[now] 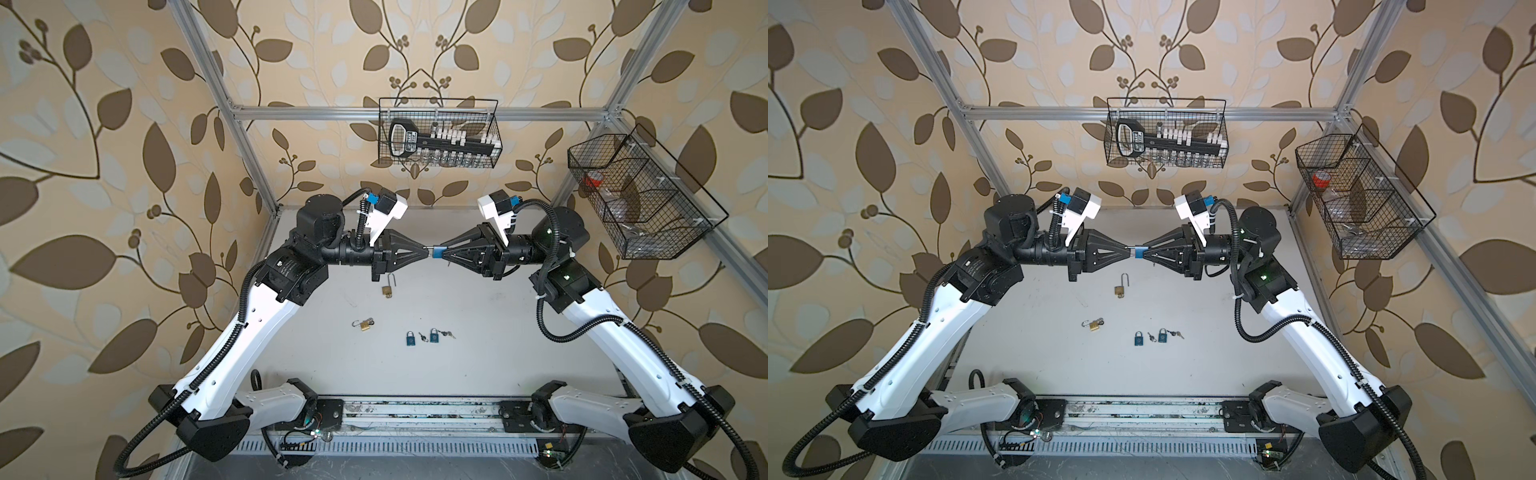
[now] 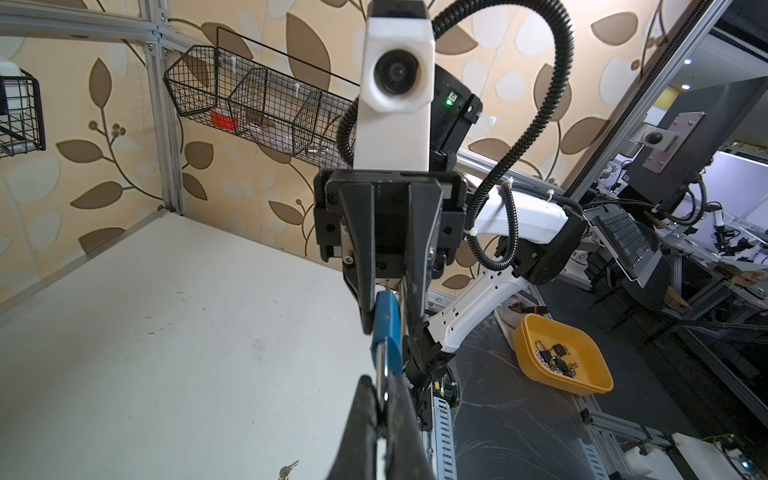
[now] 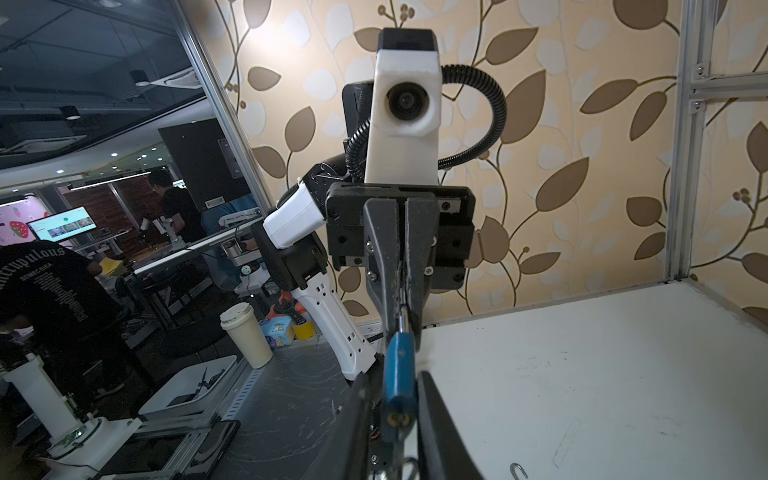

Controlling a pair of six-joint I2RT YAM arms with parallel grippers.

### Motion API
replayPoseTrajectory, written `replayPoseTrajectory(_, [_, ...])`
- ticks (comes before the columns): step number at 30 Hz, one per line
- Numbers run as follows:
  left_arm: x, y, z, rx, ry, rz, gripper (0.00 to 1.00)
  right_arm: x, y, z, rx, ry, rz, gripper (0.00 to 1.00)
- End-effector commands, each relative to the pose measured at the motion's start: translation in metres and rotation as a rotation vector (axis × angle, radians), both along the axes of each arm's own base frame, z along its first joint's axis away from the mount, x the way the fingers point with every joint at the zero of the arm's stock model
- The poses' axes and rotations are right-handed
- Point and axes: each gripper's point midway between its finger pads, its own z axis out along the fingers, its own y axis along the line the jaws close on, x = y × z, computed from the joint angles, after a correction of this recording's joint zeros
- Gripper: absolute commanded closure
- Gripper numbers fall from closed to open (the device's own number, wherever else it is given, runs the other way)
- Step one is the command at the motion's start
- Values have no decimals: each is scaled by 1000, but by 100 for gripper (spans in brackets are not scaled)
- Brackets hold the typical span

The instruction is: Lock with the key

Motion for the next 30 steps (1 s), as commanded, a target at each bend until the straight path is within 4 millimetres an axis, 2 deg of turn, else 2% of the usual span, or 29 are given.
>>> replayPoseTrajectory(1, [-7,4,20,-39,-59,-16,100,-5,1,11,10,-31,11,83])
replayPoseTrajectory(7, [-8,4,20,-40,-65,-15,100,-5,0,10,6,-22,8,100])
replayPoseTrajectory(13, [-10,4,20,-36,-73,-24,100,-4,3,11,0,32,30,100])
replayPoseTrajectory(18, [-9,0,13,-17,-56,-48,100,-7,14,10,-11,75,69,100])
replayPoseTrajectory(23, [-21,-21,2,10,-41,-125,100,-6,31,4,-14,82,67,100])
replayPoseTrajectory(26, [-24,-29,-9,29,-17,-149,100,-4,29,11,23,64,40,100])
replayPoseTrajectory(30, [-25,-26,-9,9,-9,-138,100,3,23,18,45,26,-32,100])
